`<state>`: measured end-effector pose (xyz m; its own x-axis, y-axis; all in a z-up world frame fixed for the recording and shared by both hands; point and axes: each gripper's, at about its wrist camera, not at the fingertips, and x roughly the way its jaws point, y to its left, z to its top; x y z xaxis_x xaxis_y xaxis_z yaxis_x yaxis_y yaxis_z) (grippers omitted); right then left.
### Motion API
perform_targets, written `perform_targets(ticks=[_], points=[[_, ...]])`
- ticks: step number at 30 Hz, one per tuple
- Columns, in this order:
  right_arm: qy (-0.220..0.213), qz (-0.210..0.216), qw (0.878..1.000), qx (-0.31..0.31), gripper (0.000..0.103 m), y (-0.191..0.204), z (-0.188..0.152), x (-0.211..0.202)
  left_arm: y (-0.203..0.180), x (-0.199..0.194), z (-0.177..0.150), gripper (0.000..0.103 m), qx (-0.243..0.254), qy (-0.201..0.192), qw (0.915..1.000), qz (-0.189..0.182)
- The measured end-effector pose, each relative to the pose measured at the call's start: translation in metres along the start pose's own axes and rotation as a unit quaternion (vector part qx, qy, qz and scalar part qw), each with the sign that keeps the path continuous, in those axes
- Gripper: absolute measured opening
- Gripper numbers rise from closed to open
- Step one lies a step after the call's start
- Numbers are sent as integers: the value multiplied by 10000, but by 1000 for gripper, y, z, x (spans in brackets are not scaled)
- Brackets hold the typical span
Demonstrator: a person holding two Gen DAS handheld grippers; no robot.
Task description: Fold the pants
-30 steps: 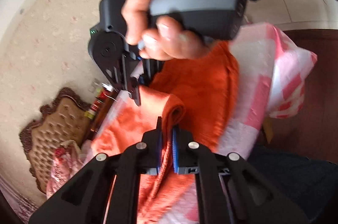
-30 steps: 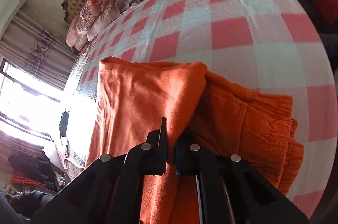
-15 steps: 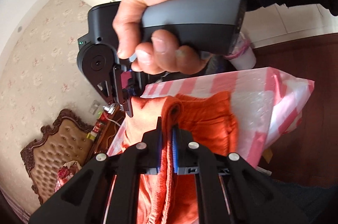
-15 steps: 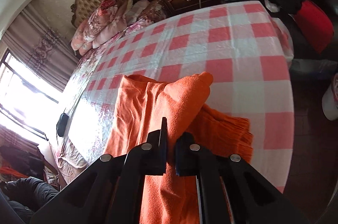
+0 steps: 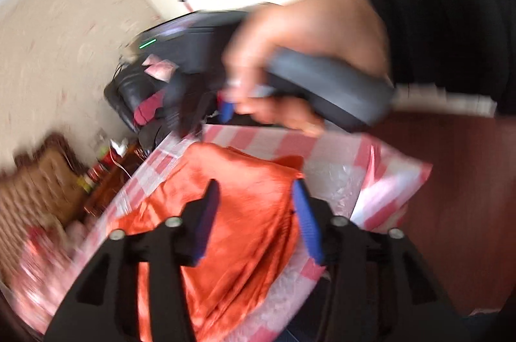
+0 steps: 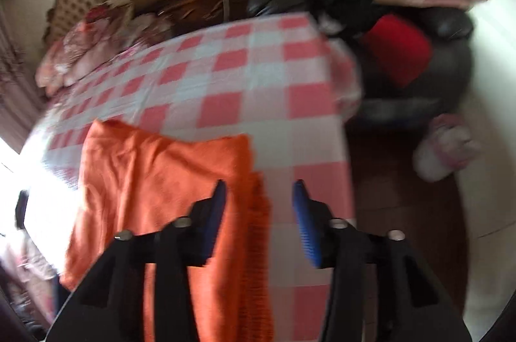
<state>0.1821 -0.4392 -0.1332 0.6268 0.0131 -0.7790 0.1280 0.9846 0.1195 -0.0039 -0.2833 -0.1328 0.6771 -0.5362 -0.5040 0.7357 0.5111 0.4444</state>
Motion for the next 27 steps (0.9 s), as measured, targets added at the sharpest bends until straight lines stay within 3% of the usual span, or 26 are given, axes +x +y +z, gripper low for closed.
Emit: perform_targets(ticks=[2, 4, 6, 8, 10, 12, 15, 18, 21, 23, 25, 27], points=[[-260, -257, 9993, -12, 51, 7, -5, -18, 36, -18, -12, 51, -764, -88, 9970, 123], [-500, -319, 9980, -195, 53, 29, -17, -33, 77, -24, -35, 50, -1665, 195, 9854, 292], [-647, -318, 9965, -422, 63, 55, -31, -39, 105, -23, -58, 42, -2302, 537, 9709, 393], [-660, -342, 9951, -651, 69, 81, -47, -33, 124, -15, -72, 26, -2632, 909, 9603, 194], [-473, -469, 9944, -825, 70, 94, -58, -20, 135, -4, -93, 22, -3071, 1296, 9426, -214], [-119, -763, 9929, -902, 70, 96, -72, 1, 139, 6, -107, 22, -3327, 1692, 9272, -304], [72, -761, 9935, -841, 71, 87, -83, 16, 134, 5, -110, 23, -3162, 1703, 9324, -399], [-28, -861, 9916, -970, 73, 90, -87, 18, 143, 3, -114, 25, -3324, 1562, 9290, -462], [11, -897, 9939, -643, 86, 80, -88, 21, 164, 12, -110, 25, -3271, 1200, 9370, -242], [139, -527, 9985, -101, 90, 63, -89, 23, 181, 26, -101, 25, -3189, 1156, 9407, -89], [188, -576, 9979, -224, 90, 65, -87, 23, 198, 46, -87, 25, -2899, 993, 9519, 36], [202, -688, 9970, -302, 90, 69, -86, 23, 214, 75, -81, 25, -2883, 1058, 9516, -92]])
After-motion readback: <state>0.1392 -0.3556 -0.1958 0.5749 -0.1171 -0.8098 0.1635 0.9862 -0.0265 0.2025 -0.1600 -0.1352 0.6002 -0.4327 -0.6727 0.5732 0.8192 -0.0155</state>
